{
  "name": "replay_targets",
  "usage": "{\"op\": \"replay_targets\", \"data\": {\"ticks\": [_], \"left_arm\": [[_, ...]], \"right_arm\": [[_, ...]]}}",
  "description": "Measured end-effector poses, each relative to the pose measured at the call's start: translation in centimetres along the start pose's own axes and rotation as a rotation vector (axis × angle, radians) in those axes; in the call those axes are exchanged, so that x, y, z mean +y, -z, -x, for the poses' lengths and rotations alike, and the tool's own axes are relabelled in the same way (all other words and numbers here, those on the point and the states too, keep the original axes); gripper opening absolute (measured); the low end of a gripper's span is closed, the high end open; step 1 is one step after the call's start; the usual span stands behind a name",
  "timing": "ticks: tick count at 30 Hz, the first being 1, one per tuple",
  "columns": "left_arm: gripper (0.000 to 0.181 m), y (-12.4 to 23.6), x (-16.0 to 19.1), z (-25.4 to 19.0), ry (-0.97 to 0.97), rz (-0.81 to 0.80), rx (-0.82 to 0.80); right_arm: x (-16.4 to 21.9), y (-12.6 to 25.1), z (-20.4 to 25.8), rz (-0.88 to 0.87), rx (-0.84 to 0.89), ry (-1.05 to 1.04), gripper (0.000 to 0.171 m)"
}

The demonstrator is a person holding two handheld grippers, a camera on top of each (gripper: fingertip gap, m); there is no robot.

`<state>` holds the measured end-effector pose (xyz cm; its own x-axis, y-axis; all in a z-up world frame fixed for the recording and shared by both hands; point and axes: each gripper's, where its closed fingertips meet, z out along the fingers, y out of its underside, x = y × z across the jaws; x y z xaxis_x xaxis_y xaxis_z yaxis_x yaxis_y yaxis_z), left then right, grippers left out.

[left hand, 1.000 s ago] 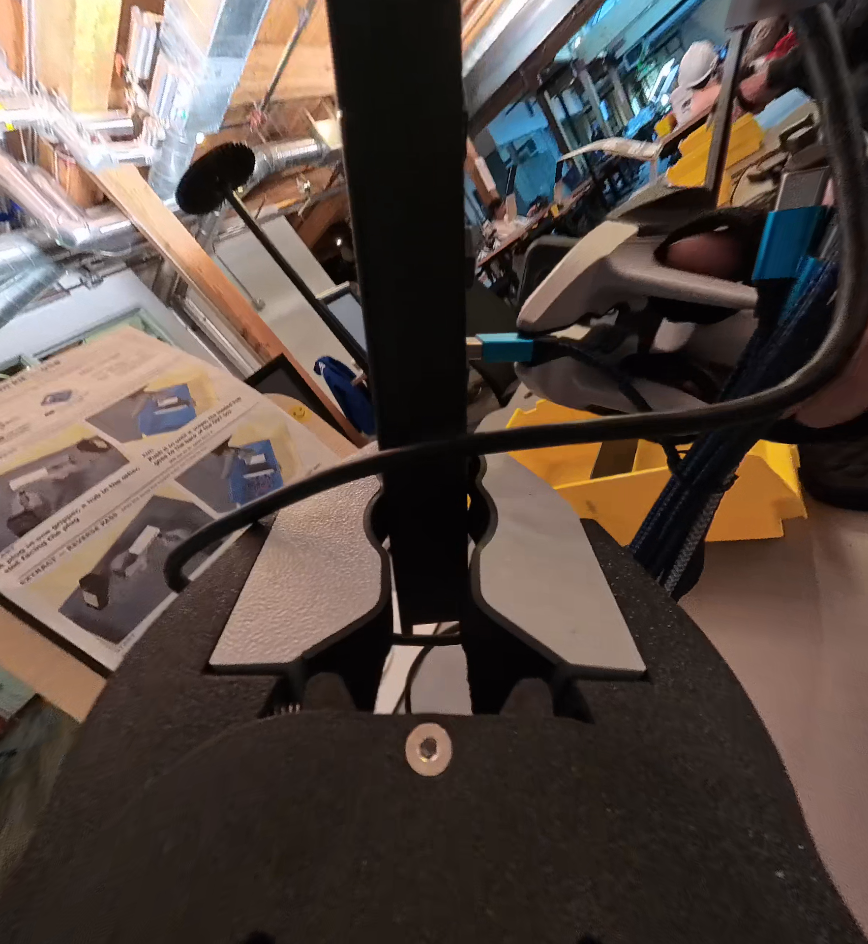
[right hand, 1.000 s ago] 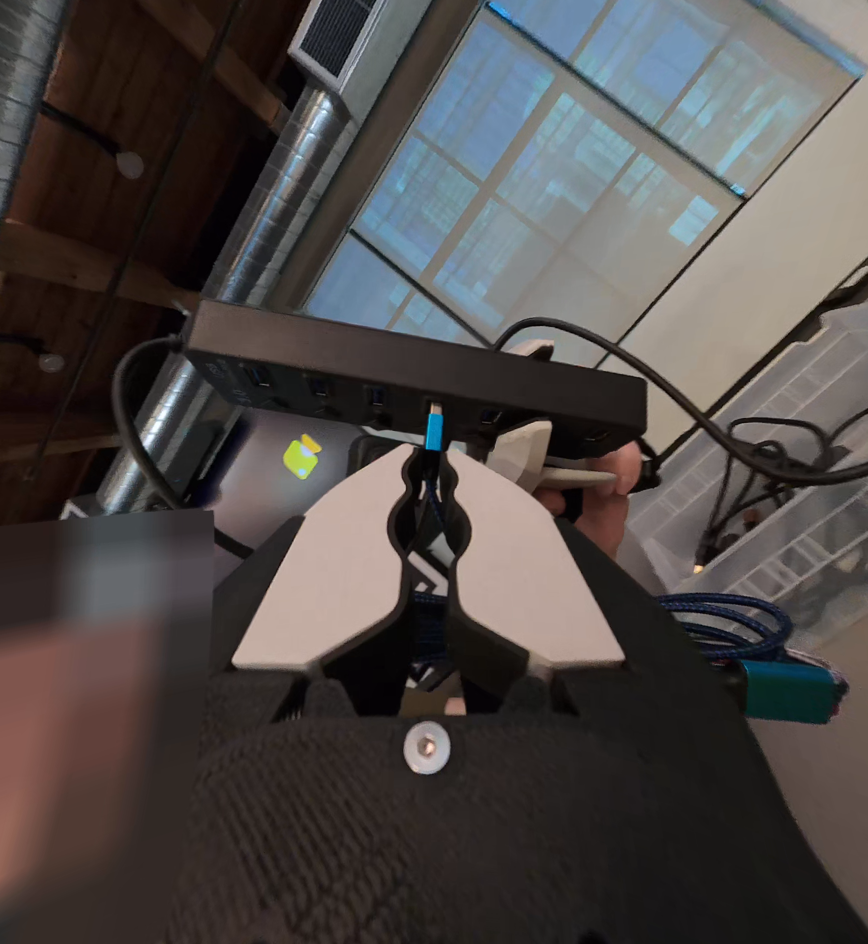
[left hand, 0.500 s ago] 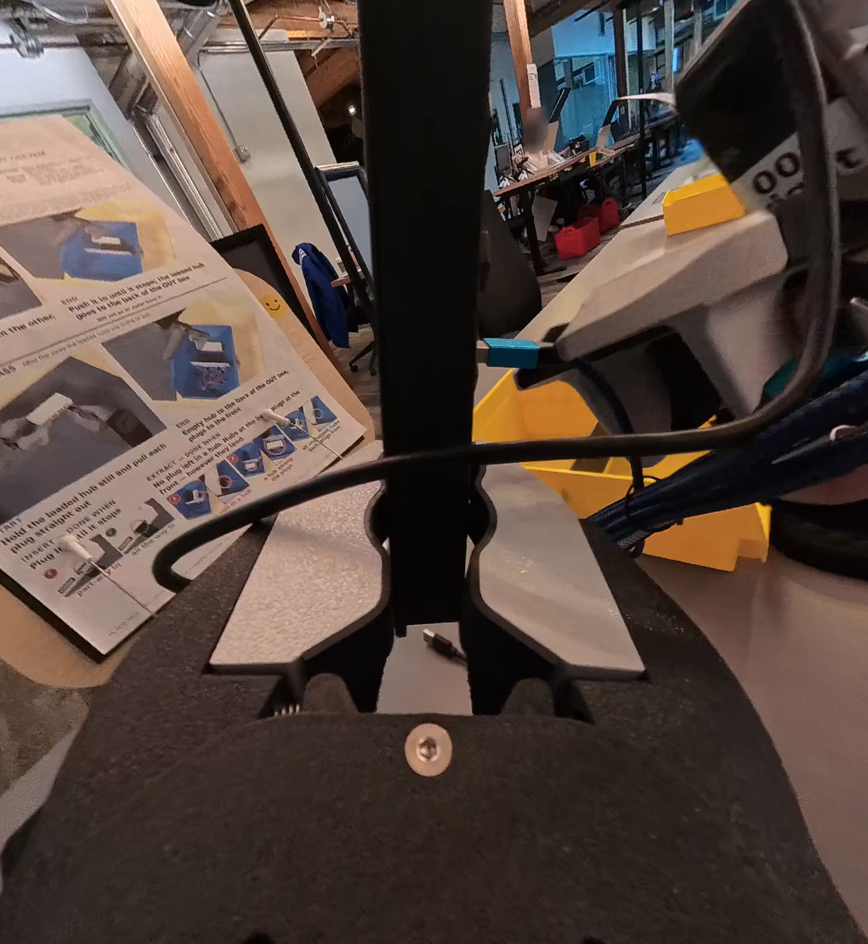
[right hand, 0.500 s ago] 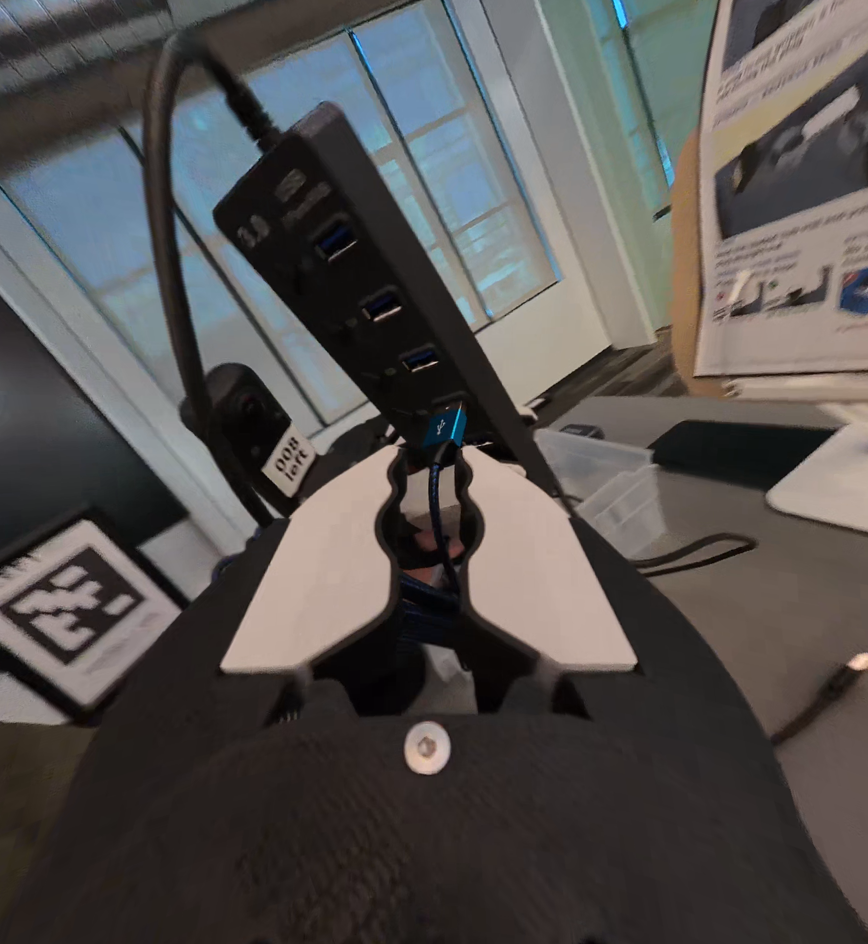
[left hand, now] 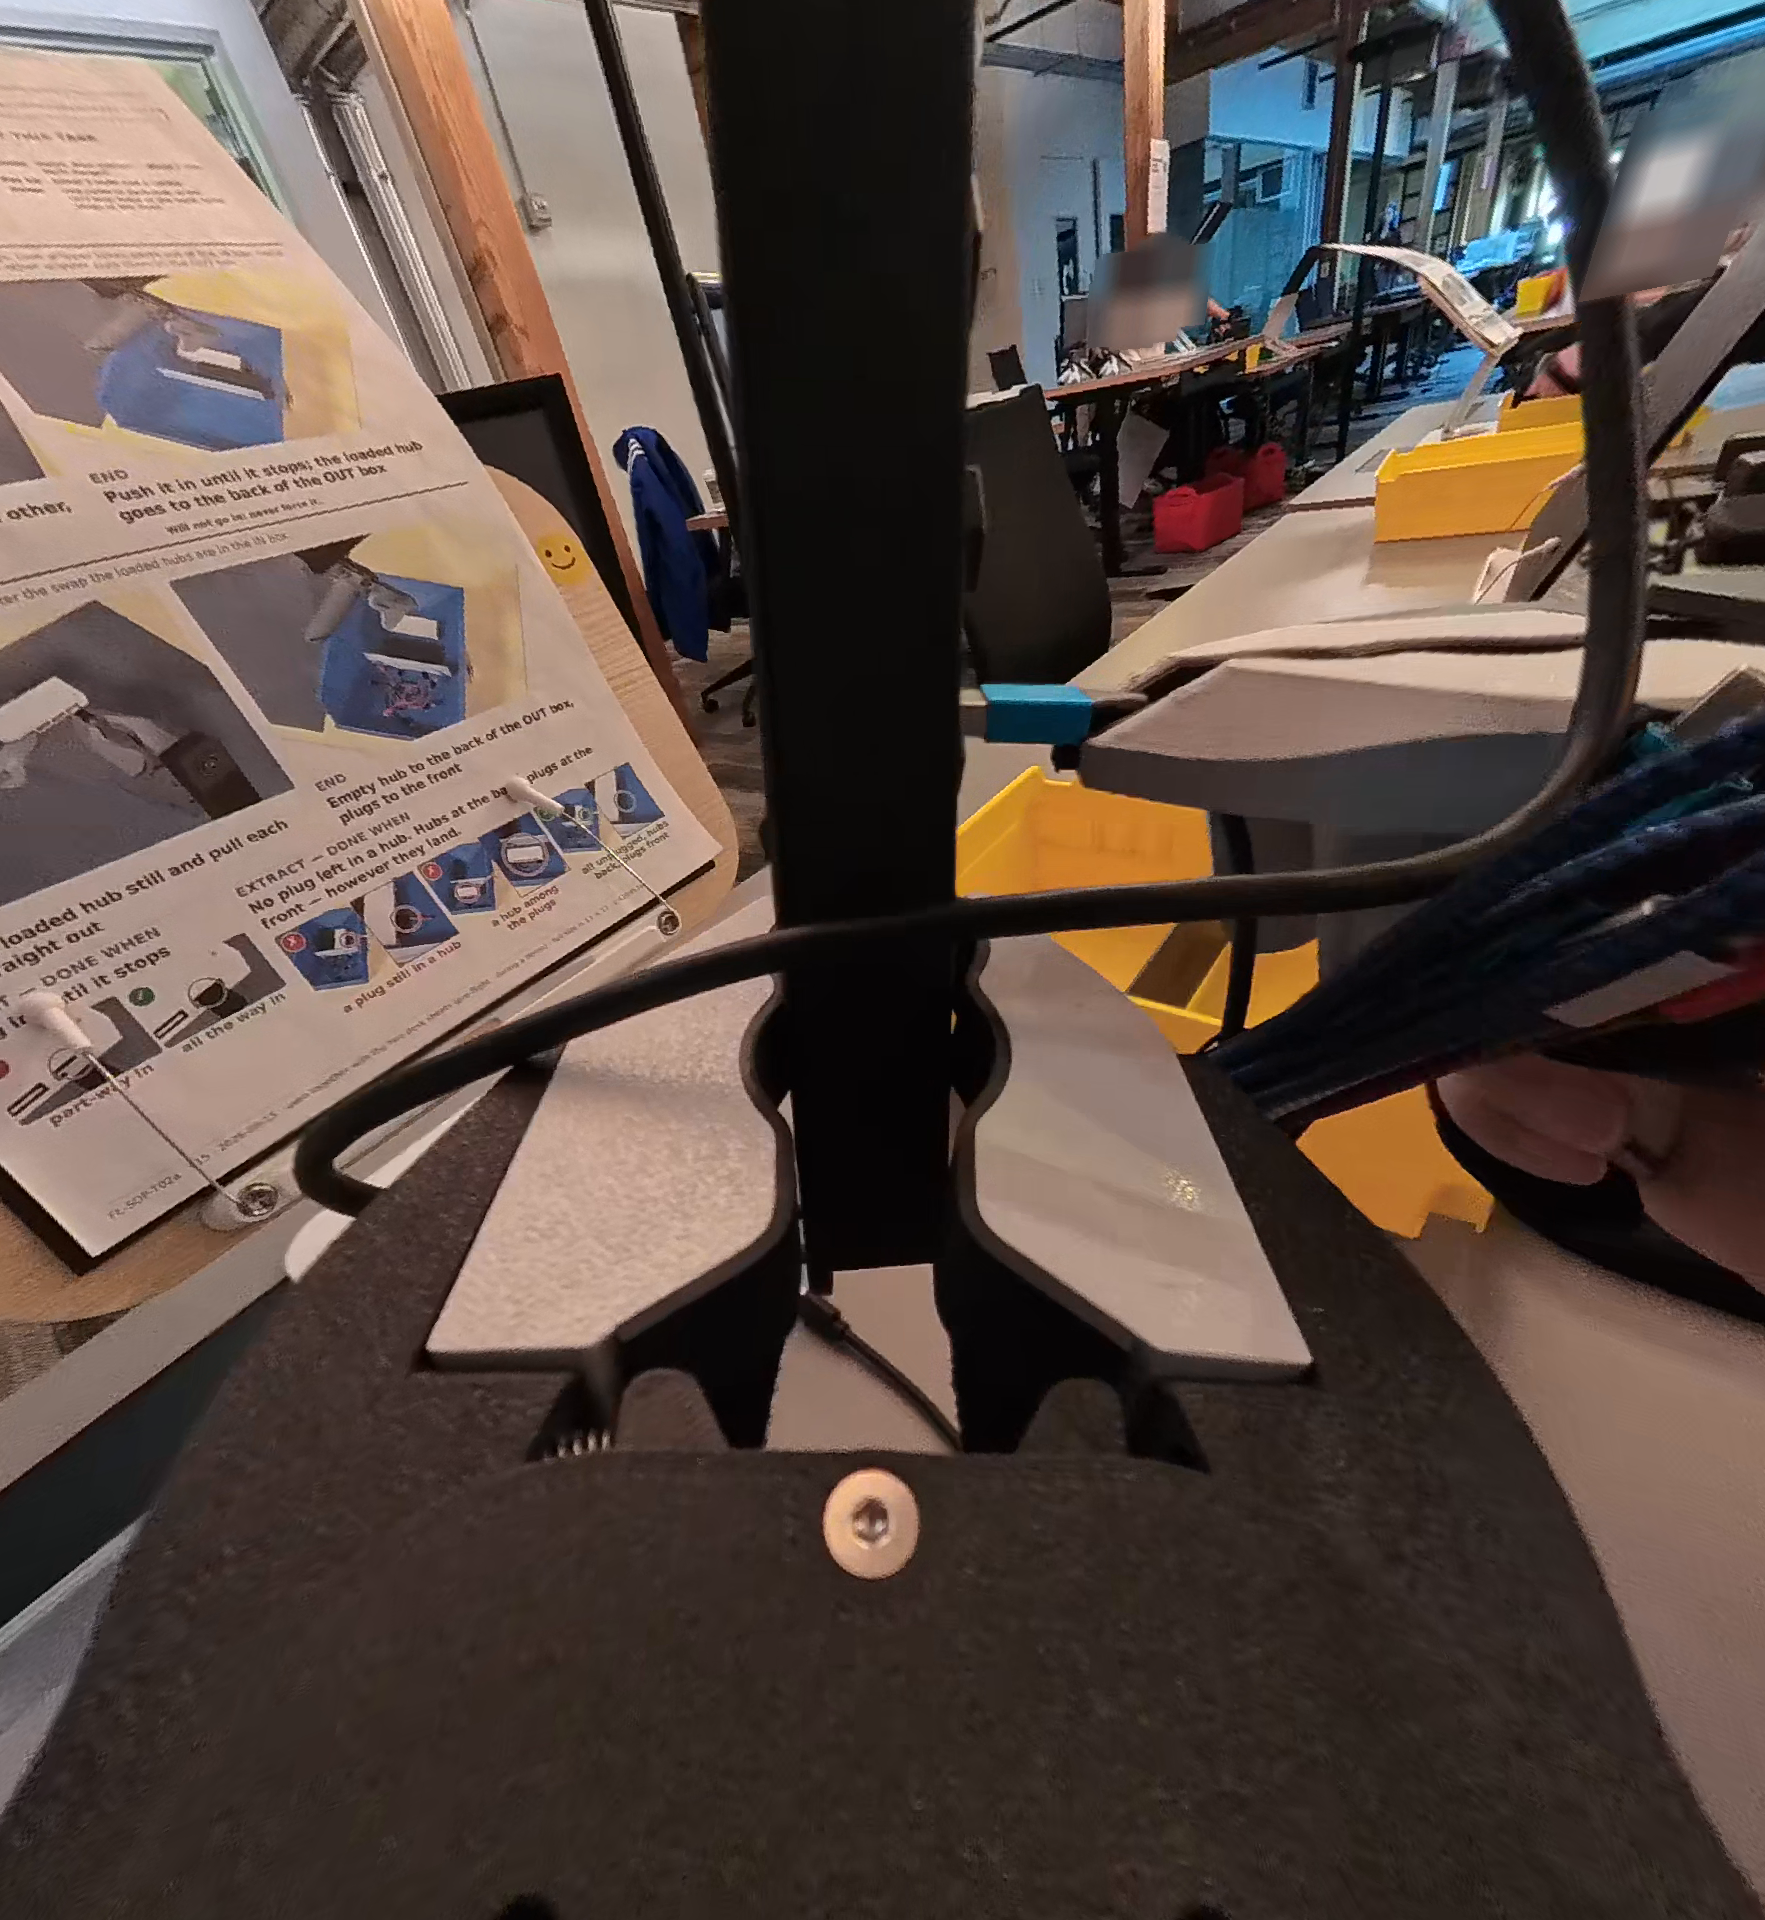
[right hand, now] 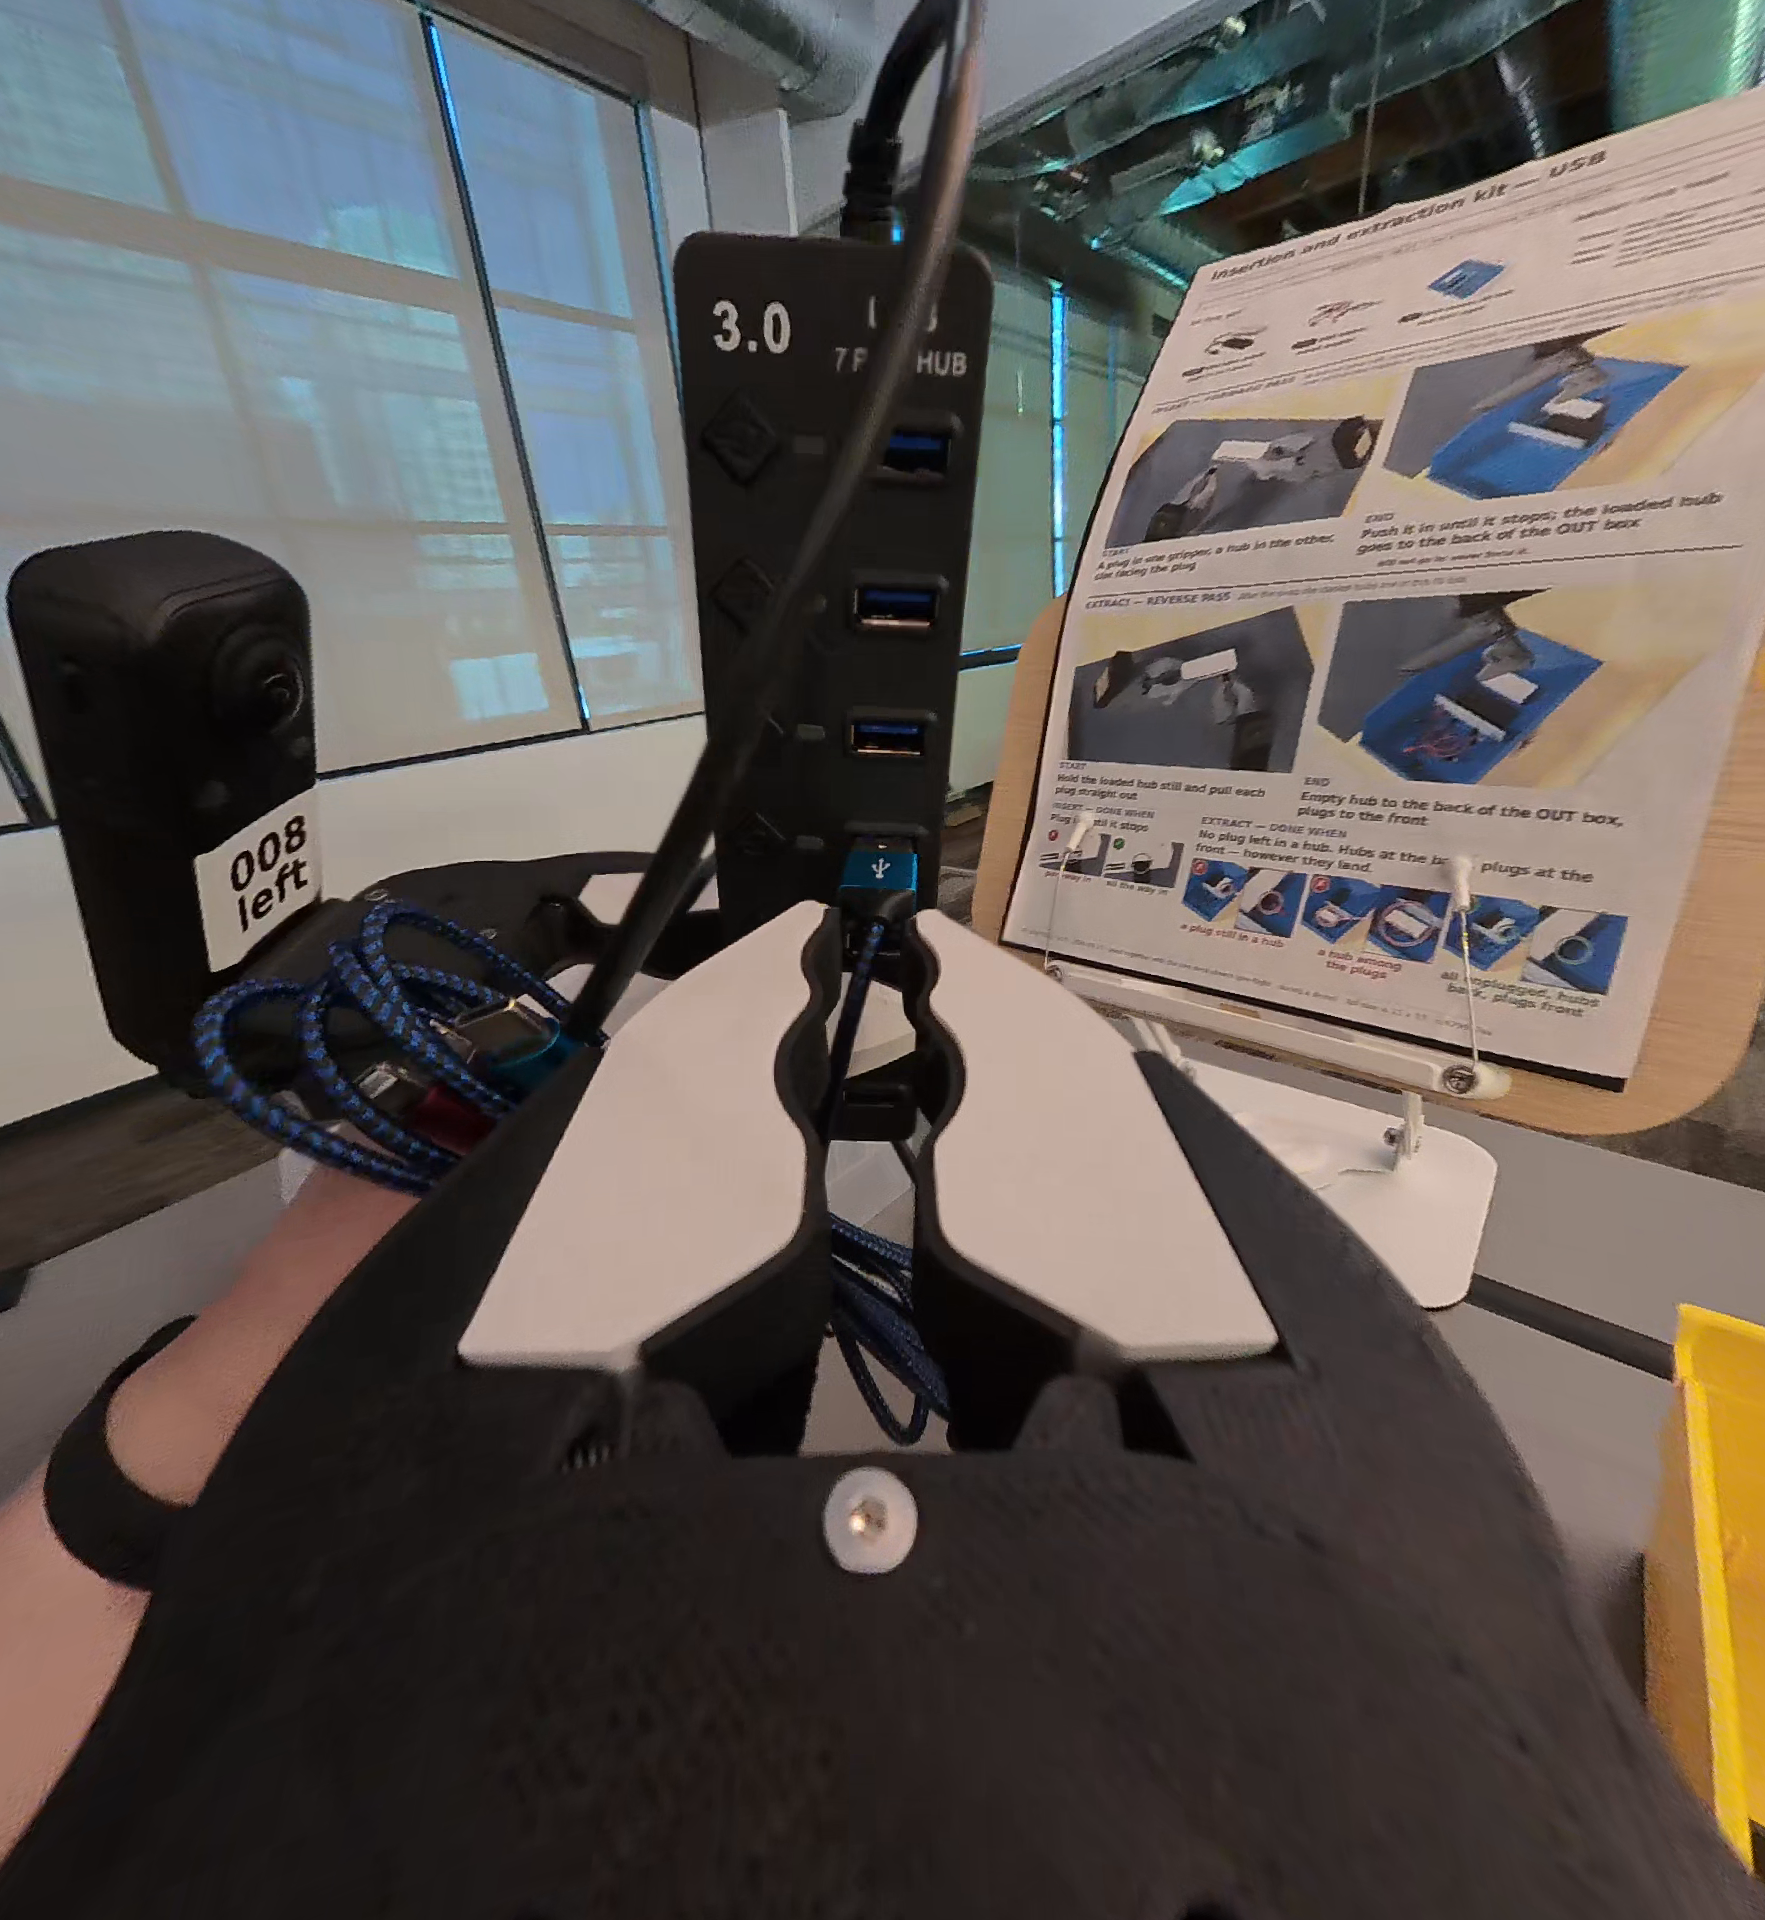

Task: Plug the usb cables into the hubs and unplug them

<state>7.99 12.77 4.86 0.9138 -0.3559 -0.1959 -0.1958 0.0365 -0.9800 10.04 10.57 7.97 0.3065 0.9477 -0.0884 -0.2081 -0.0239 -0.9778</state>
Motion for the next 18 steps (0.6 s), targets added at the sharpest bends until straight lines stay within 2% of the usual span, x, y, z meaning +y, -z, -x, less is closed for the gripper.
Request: {"op": "replay_targets", "data": {"ticks": [18], "left_arm": [[0.027, 0.1, 0.1, -0.9, -0.097, 0.001, 0.041]], "right_arm": [[0.1, 0.6, 0.0, 0.033, 0.024, 0.047, 0.005]]}}
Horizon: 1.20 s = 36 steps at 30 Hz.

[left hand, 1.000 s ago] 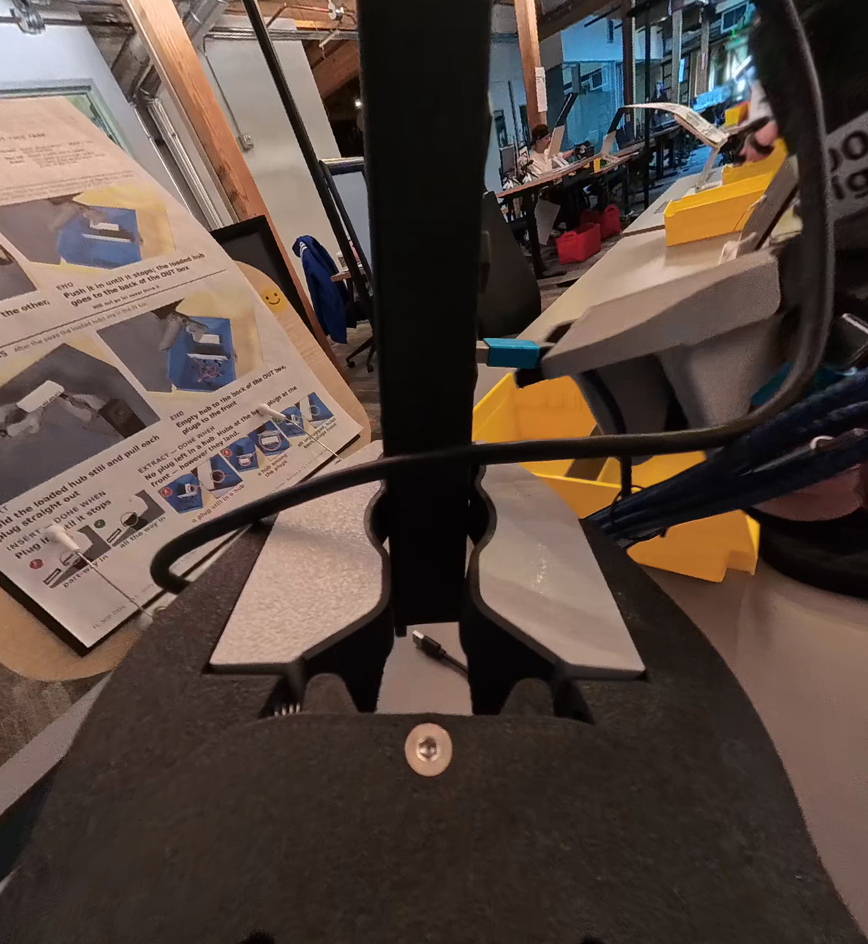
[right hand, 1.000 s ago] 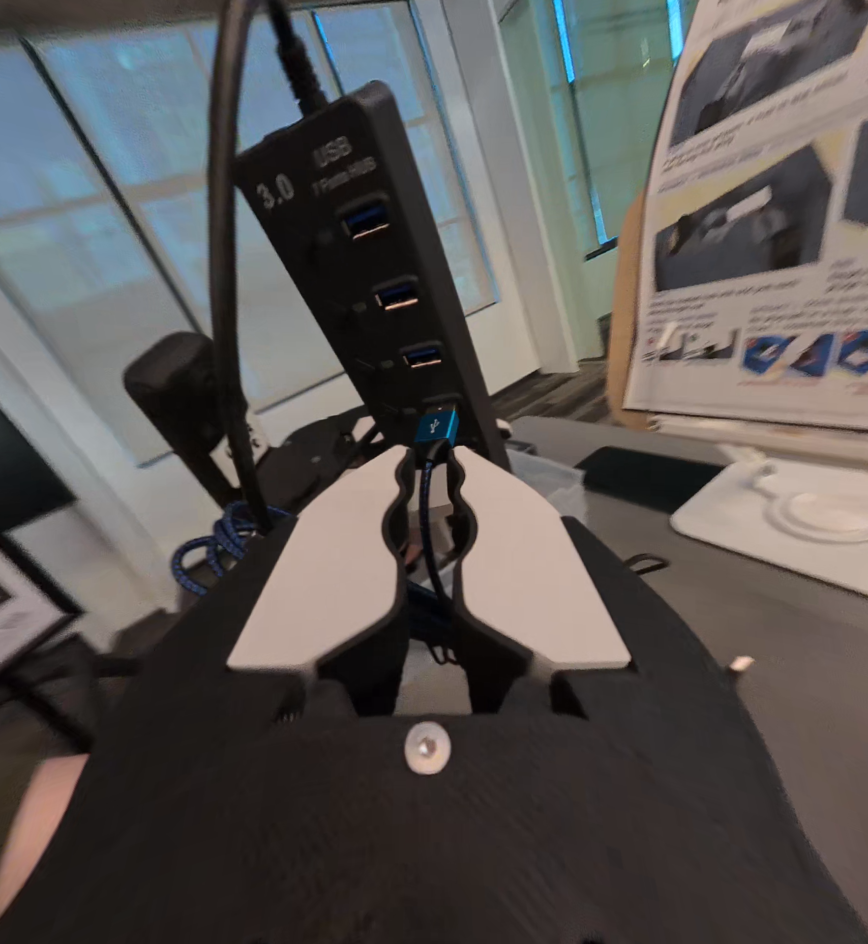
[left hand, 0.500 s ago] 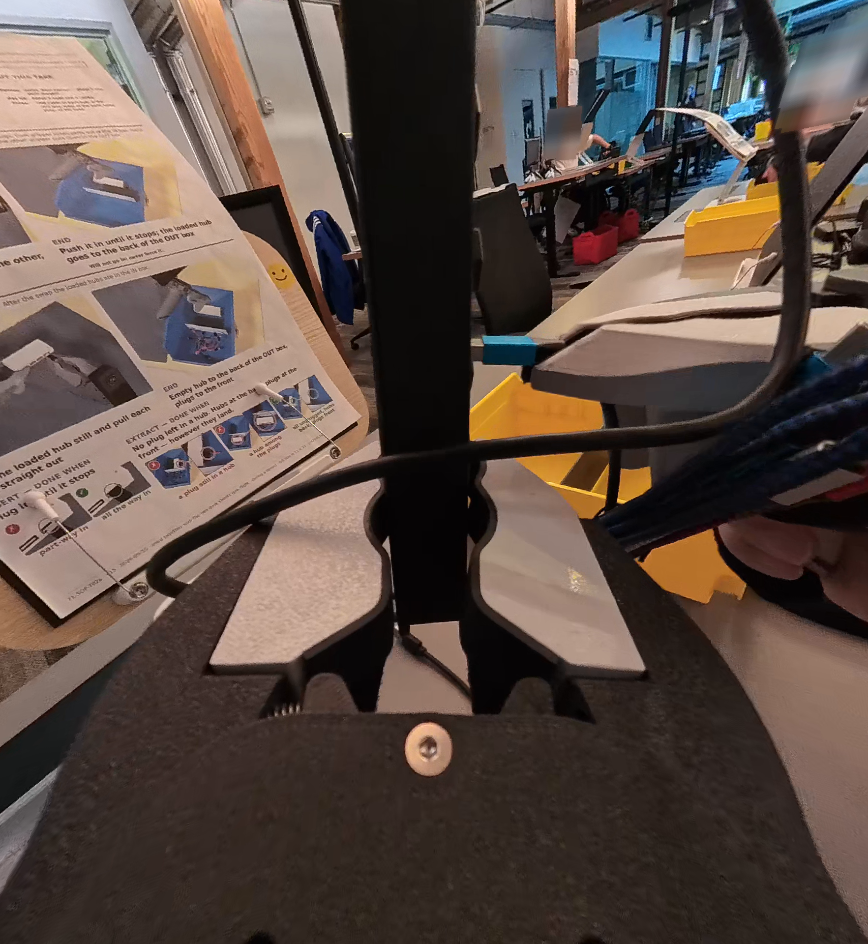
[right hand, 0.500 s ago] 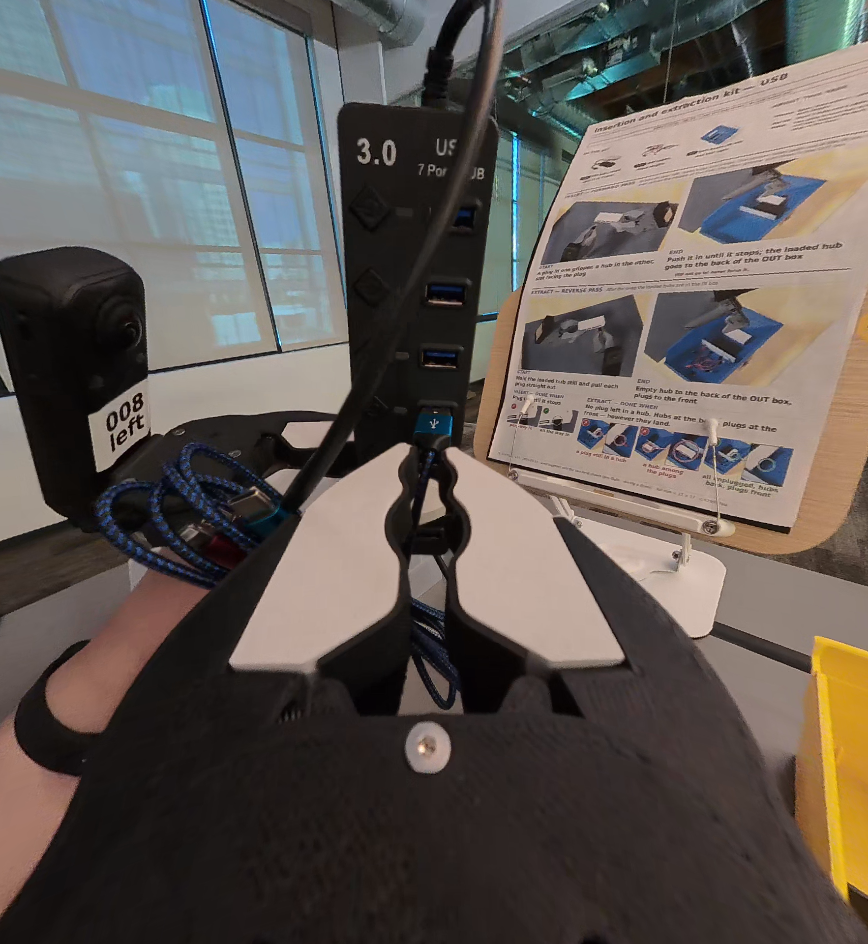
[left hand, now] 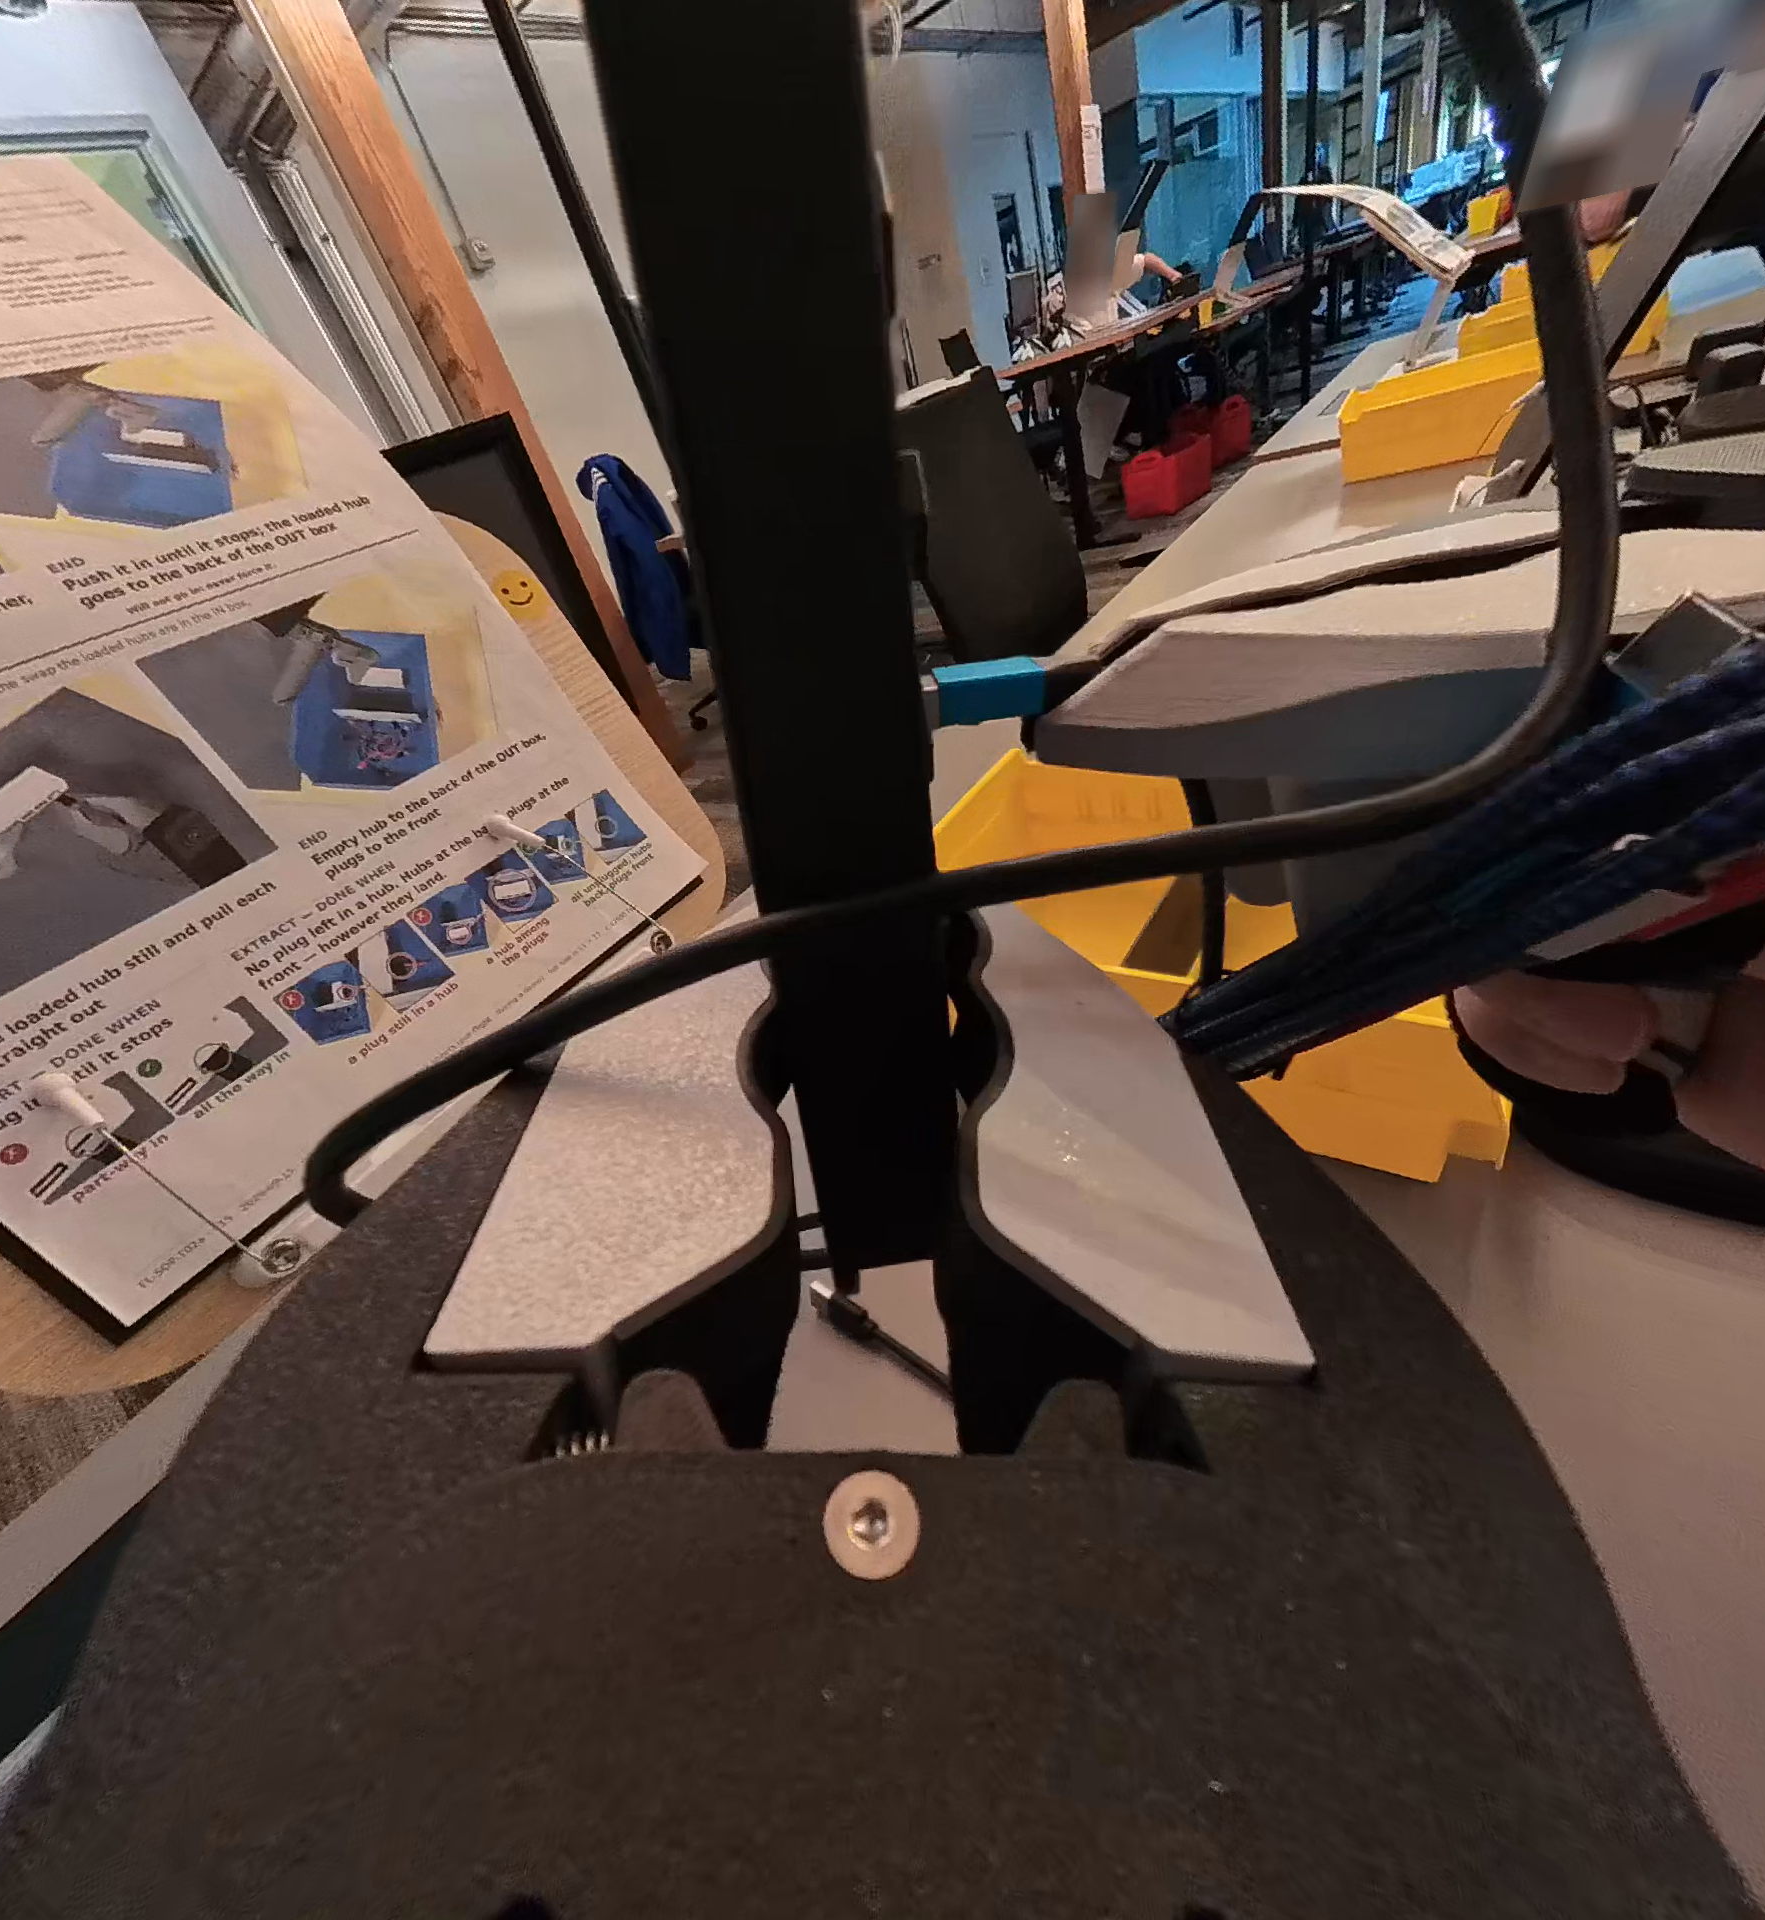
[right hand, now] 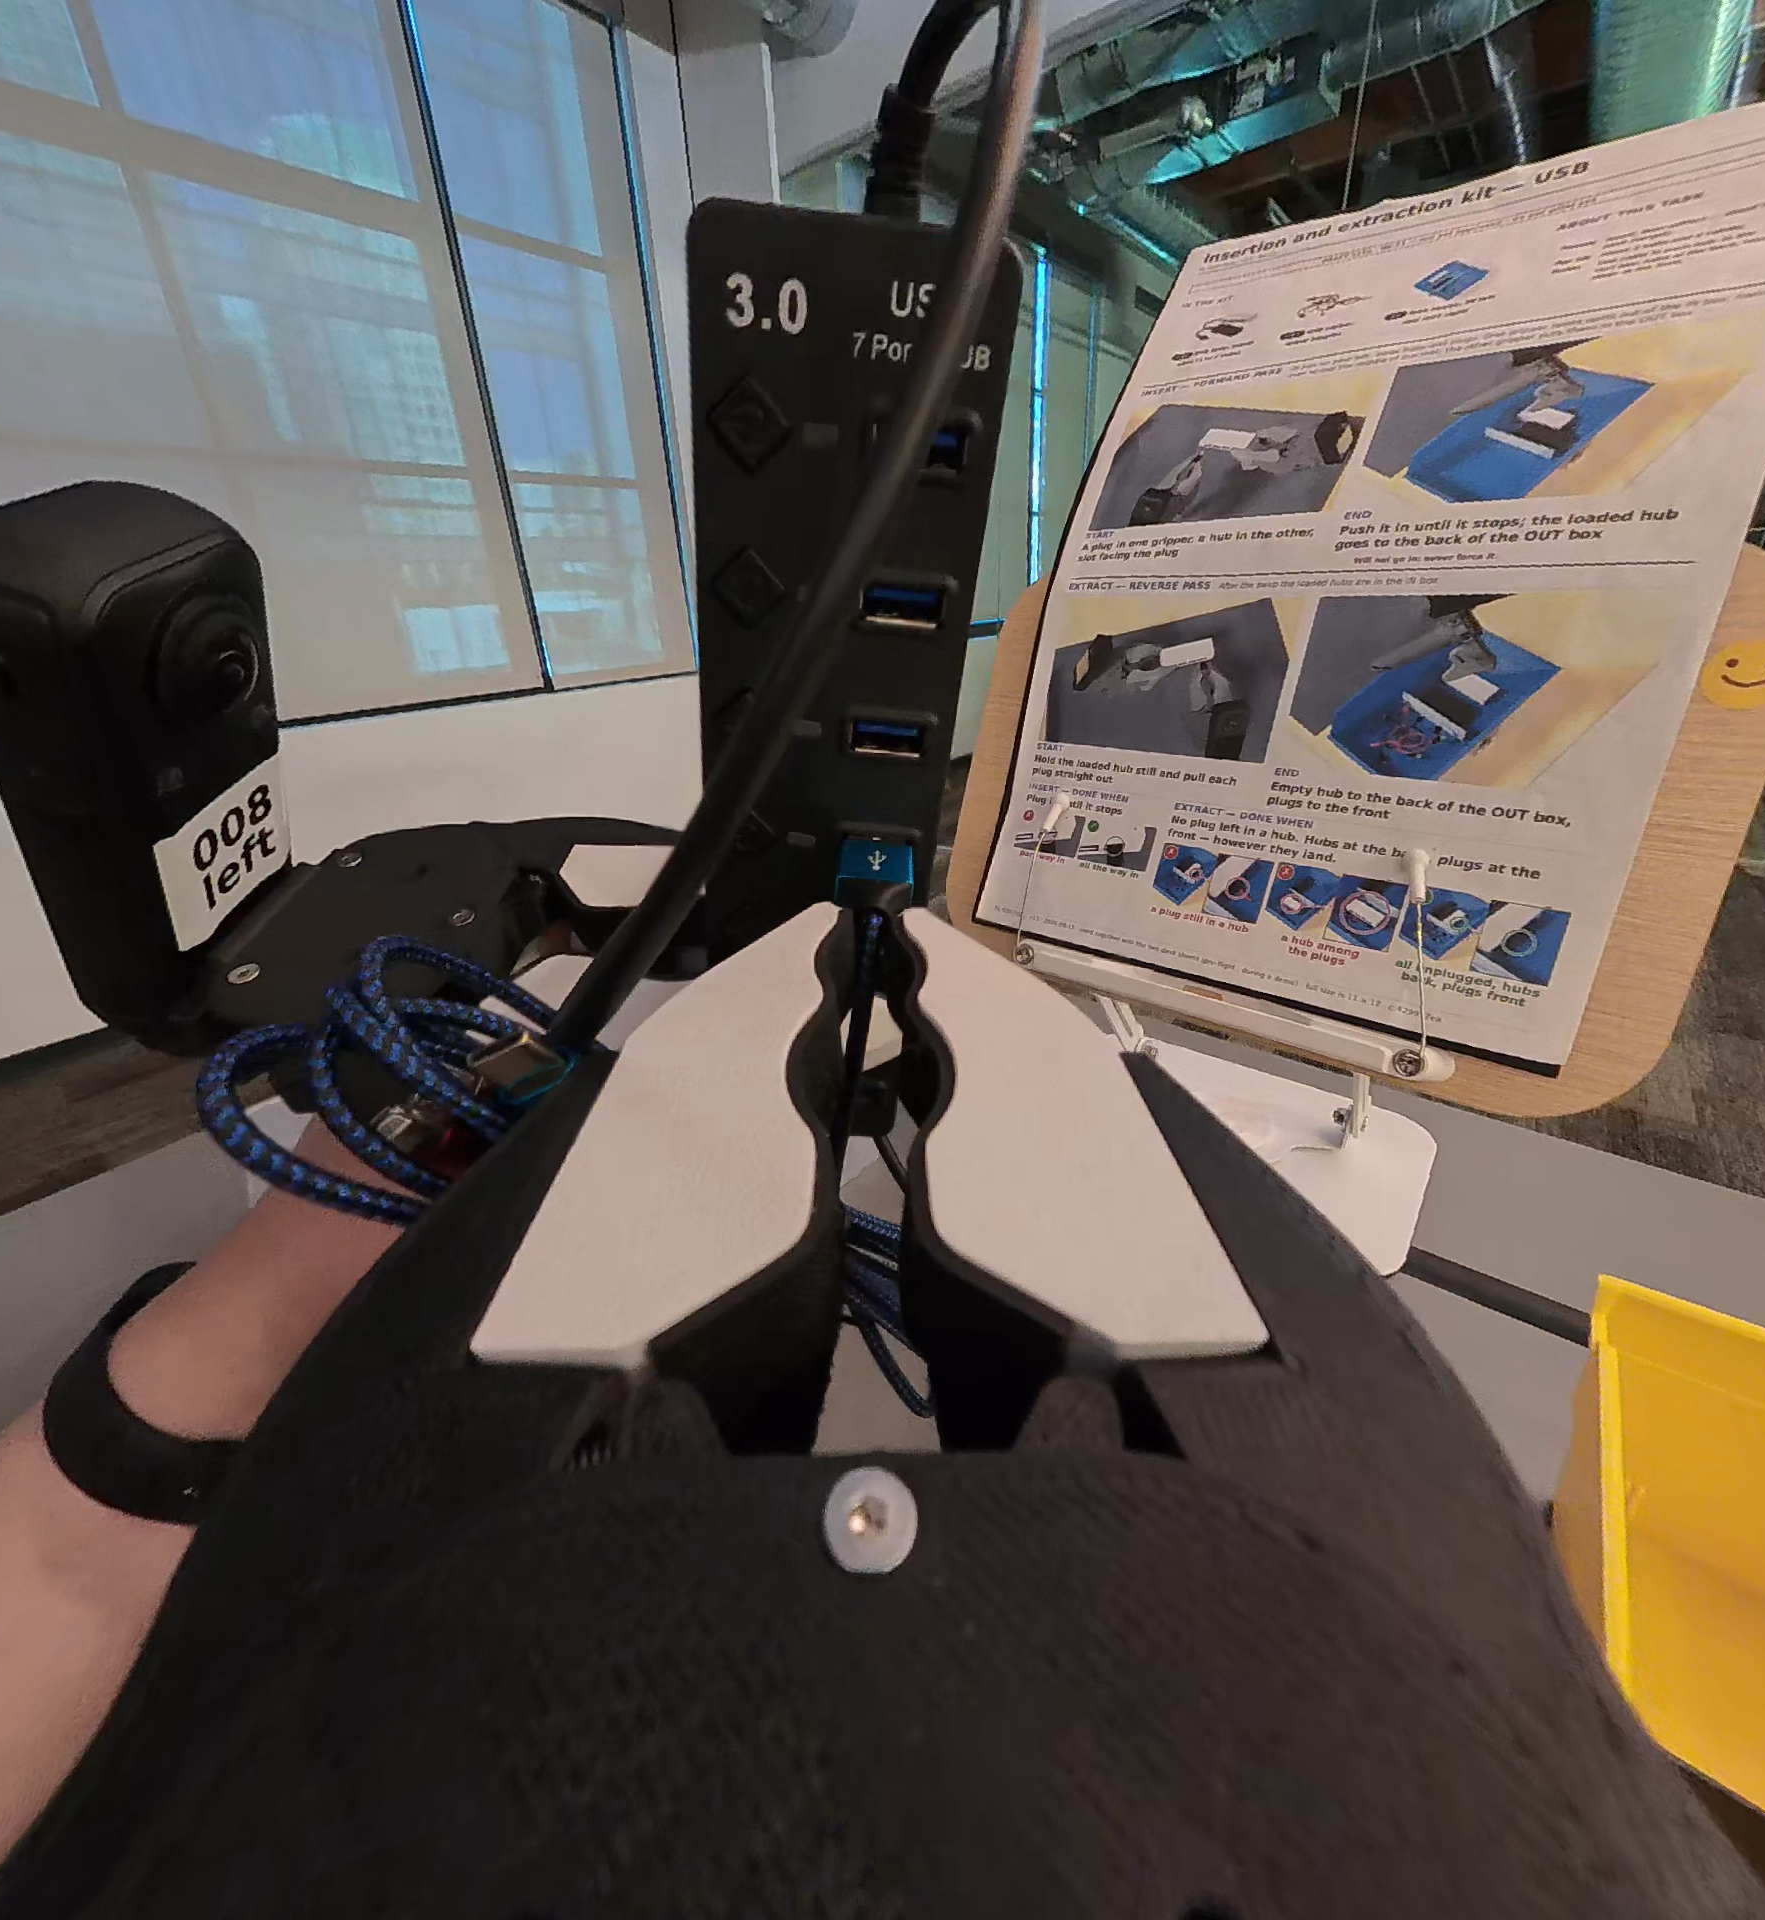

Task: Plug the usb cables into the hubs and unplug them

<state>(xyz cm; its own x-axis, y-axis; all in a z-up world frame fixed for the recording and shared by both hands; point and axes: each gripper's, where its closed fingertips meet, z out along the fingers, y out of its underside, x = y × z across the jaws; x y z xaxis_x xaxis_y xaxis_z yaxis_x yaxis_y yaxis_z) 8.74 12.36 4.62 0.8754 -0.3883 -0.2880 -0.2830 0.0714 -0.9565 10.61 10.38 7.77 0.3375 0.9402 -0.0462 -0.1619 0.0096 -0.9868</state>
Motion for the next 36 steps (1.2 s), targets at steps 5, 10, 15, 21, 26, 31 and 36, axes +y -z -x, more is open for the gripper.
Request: {"op": "replay_targets", "data": {"ticks": [5, 10, 15, 21, 26, 31, 36], "left_arm": [[0.027, 0.0, 0.2, -0.1, -0.038, 0.016, -0.001], [0.026, -0.1, 0.0, -0.2, 0.078, -0.010, 0.042], [0.025, 0.8, 0.1, -0.3, 0.266, -0.030, 0.217], [0.026, 3.3, -0.8, -2.7, 0.259, -0.093, 0.517], [0.026, 3.6, -1.5, -4.9, 0.291, -0.089, 0.645], [0.026, 3.7, -0.8, -7.1, 0.271, -0.027, 0.759], [0.030, 3.9, -2.8, -5.5, 0.425, -0.143, 0.741]], "right_arm": [[0.1, 0.1, -0.1, 0.014, -0.012, -0.016, 0.005], [0.1, 0.1, 0.0, 0.019, -0.040, -0.021, 0.006], [-0.6, 1.9, 1.0, -0.007, -0.173, -0.064, 0.014], [-4.0, 3.7, -0.9, -0.048, -0.318, -0.115, 0.030], [-4.4, 2.4, 2.4, 0.021, -0.587, -0.183, 0.038], [-4.0, 2.0, 3.7, 0.057, -0.686, -0.230, 0.031], [-4.5, 1.9, 2.1, 0.091, -0.616, -0.210, 0.026]]}}
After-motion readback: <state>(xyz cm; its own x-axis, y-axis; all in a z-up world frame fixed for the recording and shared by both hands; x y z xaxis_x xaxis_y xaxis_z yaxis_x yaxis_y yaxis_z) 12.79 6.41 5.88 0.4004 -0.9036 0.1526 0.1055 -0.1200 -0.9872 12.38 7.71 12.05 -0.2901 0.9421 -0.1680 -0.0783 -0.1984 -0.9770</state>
